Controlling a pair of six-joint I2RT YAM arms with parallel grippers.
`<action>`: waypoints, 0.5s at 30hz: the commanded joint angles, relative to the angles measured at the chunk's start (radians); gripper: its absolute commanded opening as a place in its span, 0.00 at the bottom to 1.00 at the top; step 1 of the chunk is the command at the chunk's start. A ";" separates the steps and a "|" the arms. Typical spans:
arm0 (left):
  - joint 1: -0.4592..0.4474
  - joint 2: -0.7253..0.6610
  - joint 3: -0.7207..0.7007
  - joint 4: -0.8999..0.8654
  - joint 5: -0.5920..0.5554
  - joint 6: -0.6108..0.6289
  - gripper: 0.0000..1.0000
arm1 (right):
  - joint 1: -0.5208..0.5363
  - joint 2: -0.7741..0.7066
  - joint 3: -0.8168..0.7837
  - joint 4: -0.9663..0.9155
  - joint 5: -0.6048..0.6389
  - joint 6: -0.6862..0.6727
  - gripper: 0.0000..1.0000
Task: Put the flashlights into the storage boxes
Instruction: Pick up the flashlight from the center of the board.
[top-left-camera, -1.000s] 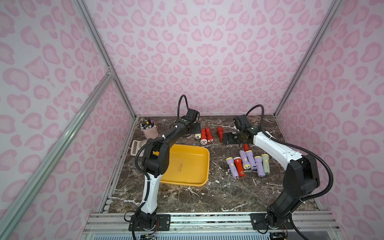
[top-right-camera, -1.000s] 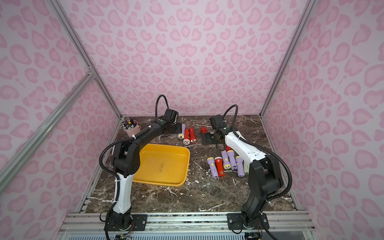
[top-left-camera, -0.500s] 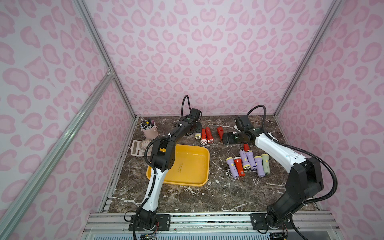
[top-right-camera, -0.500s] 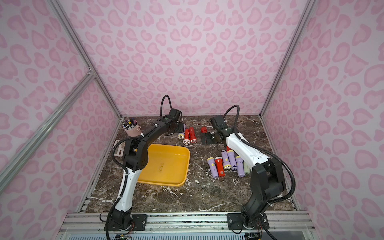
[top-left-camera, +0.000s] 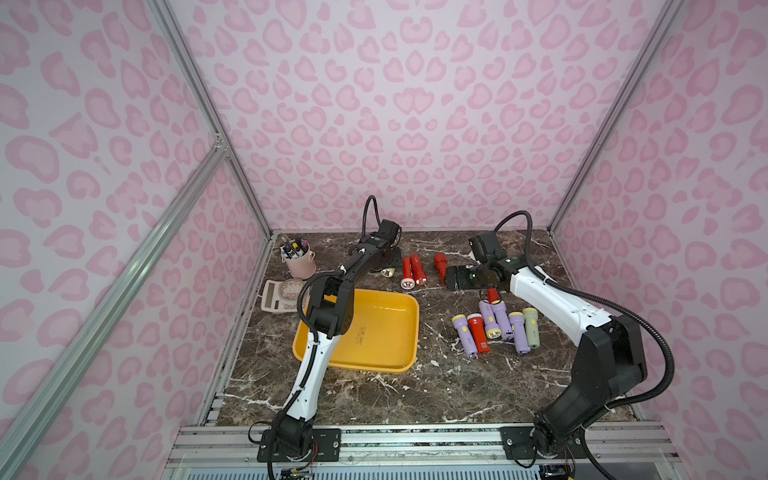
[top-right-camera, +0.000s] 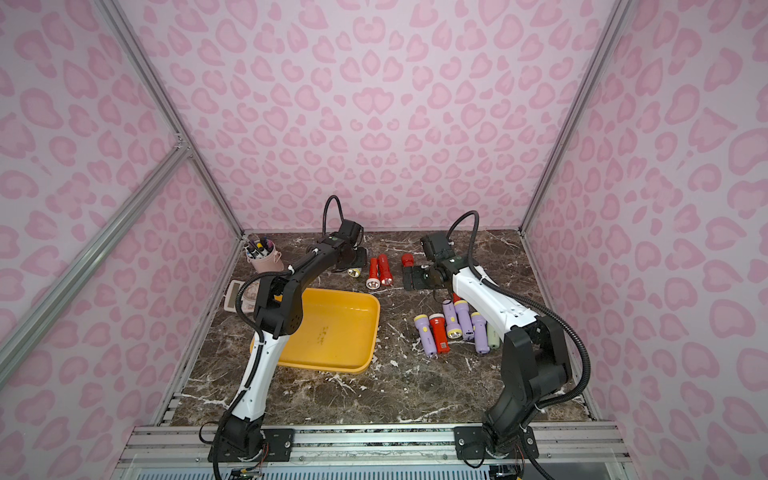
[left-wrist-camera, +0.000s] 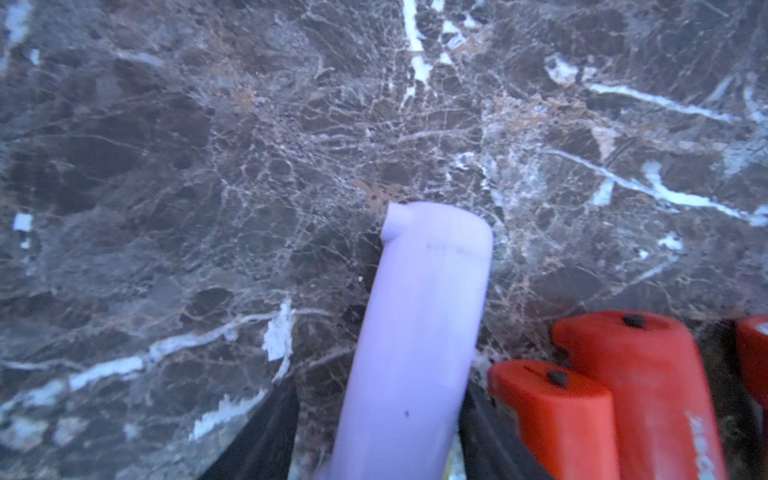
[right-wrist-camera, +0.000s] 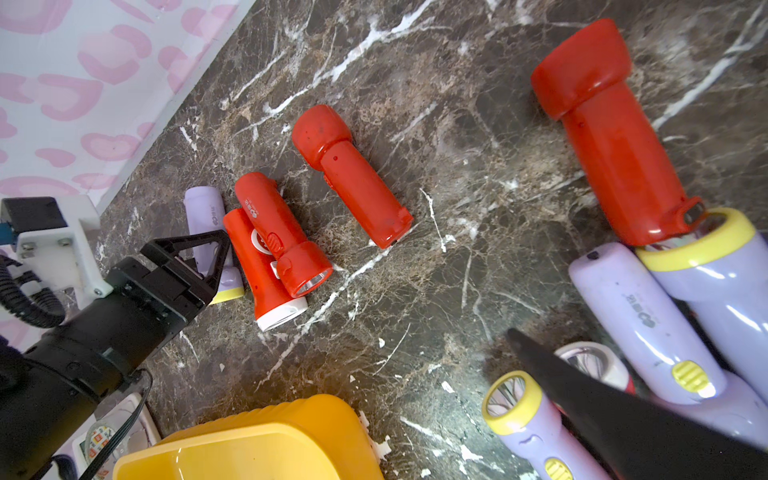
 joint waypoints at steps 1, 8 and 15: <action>-0.002 0.014 0.026 -0.021 0.021 -0.015 0.62 | -0.004 0.008 -0.018 0.004 0.009 -0.001 1.00; -0.001 0.027 0.029 0.016 0.040 -0.020 0.59 | -0.017 0.008 -0.040 0.013 -0.002 -0.002 0.99; 0.003 0.032 0.037 0.009 0.048 -0.019 0.38 | -0.025 -0.010 -0.055 0.016 -0.001 -0.001 0.99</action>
